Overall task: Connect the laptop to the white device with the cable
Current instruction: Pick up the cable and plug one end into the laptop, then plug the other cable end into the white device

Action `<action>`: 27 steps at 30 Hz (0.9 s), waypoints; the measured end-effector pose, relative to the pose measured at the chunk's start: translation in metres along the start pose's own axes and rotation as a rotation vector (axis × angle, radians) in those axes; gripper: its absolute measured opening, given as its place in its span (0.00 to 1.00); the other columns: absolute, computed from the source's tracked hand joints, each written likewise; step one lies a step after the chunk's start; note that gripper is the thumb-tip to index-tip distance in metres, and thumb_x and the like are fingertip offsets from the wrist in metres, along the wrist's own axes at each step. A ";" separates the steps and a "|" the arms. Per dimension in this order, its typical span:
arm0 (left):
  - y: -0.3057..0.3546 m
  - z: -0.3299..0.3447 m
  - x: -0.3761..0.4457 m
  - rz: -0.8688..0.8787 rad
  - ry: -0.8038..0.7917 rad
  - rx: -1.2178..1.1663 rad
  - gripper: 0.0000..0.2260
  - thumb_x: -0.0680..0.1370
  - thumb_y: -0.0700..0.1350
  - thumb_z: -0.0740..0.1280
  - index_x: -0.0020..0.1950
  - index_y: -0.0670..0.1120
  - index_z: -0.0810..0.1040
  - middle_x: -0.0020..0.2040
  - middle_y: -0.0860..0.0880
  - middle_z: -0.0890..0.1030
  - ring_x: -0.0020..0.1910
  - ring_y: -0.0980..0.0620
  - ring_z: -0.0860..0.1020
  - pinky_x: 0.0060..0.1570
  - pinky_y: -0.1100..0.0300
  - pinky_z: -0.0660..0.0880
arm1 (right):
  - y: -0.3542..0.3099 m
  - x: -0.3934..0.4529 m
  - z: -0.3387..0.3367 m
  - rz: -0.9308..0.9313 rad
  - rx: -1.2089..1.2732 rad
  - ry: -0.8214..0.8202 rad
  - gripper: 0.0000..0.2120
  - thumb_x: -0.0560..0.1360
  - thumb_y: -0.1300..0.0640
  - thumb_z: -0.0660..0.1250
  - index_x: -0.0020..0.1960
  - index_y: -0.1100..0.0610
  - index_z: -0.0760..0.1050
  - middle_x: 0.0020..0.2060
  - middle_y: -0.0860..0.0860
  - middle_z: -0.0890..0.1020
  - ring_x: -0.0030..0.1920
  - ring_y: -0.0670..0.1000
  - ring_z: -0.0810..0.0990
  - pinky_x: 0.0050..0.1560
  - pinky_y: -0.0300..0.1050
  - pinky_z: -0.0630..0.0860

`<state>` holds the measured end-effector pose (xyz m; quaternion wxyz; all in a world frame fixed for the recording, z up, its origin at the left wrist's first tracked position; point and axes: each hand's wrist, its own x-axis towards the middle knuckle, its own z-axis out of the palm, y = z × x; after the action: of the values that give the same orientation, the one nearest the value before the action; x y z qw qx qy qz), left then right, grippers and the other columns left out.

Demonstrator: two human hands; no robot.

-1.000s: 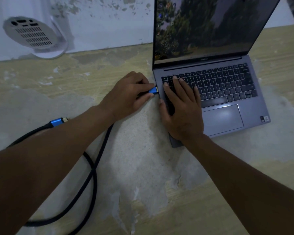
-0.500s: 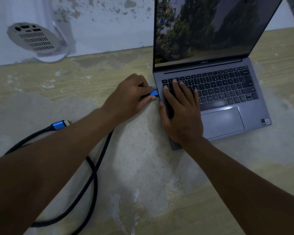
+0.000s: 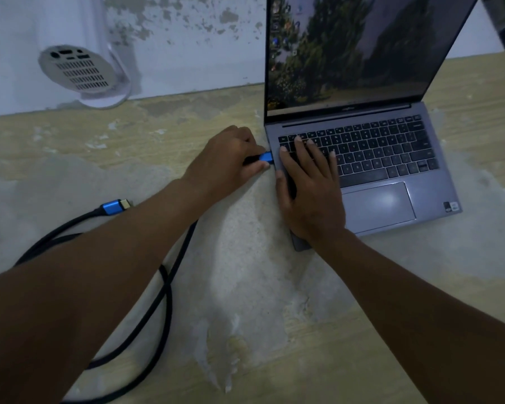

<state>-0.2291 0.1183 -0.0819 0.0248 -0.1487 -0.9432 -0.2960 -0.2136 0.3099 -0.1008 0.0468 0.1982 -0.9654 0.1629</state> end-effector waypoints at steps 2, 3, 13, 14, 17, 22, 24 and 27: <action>0.004 -0.005 -0.004 -0.030 -0.017 0.008 0.15 0.76 0.48 0.71 0.60 0.43 0.81 0.49 0.40 0.82 0.49 0.41 0.77 0.46 0.49 0.75 | -0.001 -0.001 -0.004 -0.027 0.000 -0.006 0.21 0.83 0.51 0.56 0.73 0.57 0.70 0.75 0.58 0.70 0.77 0.58 0.65 0.77 0.67 0.57; 0.005 -0.008 -0.008 -0.046 -0.014 0.020 0.17 0.76 0.49 0.71 0.62 0.43 0.80 0.50 0.40 0.82 0.50 0.41 0.77 0.47 0.49 0.75 | -0.002 -0.001 -0.006 -0.042 0.006 -0.008 0.20 0.83 0.52 0.56 0.72 0.57 0.71 0.74 0.59 0.71 0.76 0.58 0.66 0.77 0.67 0.58; -0.014 -0.079 -0.098 -0.278 0.120 0.302 0.14 0.76 0.49 0.69 0.61 0.47 0.81 0.56 0.44 0.82 0.55 0.41 0.80 0.52 0.45 0.76 | -0.091 0.020 -0.010 -0.296 0.194 0.030 0.17 0.81 0.55 0.62 0.68 0.58 0.76 0.63 0.59 0.82 0.65 0.58 0.79 0.64 0.60 0.75; -0.017 -0.084 -0.108 -0.304 0.129 0.316 0.14 0.76 0.49 0.69 0.61 0.47 0.81 0.57 0.45 0.82 0.56 0.41 0.80 0.55 0.45 0.75 | -0.101 0.020 -0.008 -0.299 0.211 0.008 0.17 0.81 0.55 0.62 0.68 0.58 0.76 0.64 0.59 0.82 0.65 0.58 0.79 0.64 0.60 0.75; -0.026 -0.099 -0.143 -0.397 0.141 0.354 0.15 0.76 0.48 0.69 0.61 0.47 0.81 0.59 0.45 0.82 0.60 0.43 0.79 0.62 0.43 0.72 | -0.135 0.017 0.001 -0.338 0.246 -0.050 0.18 0.80 0.55 0.64 0.68 0.58 0.76 0.63 0.59 0.82 0.65 0.58 0.79 0.65 0.60 0.75; -0.037 -0.106 -0.192 -0.519 0.168 0.343 0.14 0.77 0.48 0.68 0.62 0.47 0.80 0.60 0.46 0.81 0.61 0.44 0.78 0.65 0.43 0.69 | -0.175 0.013 0.015 -0.412 0.259 -0.175 0.17 0.78 0.56 0.66 0.66 0.58 0.77 0.63 0.58 0.82 0.64 0.59 0.80 0.67 0.59 0.74; -0.040 -0.107 -0.205 -0.538 0.180 0.323 0.14 0.77 0.47 0.68 0.62 0.46 0.80 0.60 0.45 0.82 0.60 0.43 0.78 0.64 0.44 0.70 | -0.186 0.014 0.019 -0.440 0.259 -0.274 0.18 0.79 0.57 0.65 0.68 0.58 0.76 0.64 0.58 0.81 0.66 0.58 0.78 0.68 0.58 0.73; -0.047 -0.108 -0.220 -0.549 0.165 0.296 0.14 0.77 0.46 0.68 0.62 0.45 0.80 0.57 0.45 0.82 0.55 0.42 0.80 0.59 0.46 0.74 | -0.203 0.014 0.026 -0.473 0.241 -0.386 0.19 0.79 0.57 0.65 0.69 0.58 0.75 0.67 0.58 0.79 0.69 0.58 0.75 0.70 0.58 0.70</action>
<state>-0.0376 -0.0381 -0.0484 0.0419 0.1410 -0.9757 -0.1625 -0.1465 0.1200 -0.0636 -0.1244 0.4484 -0.8574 0.2199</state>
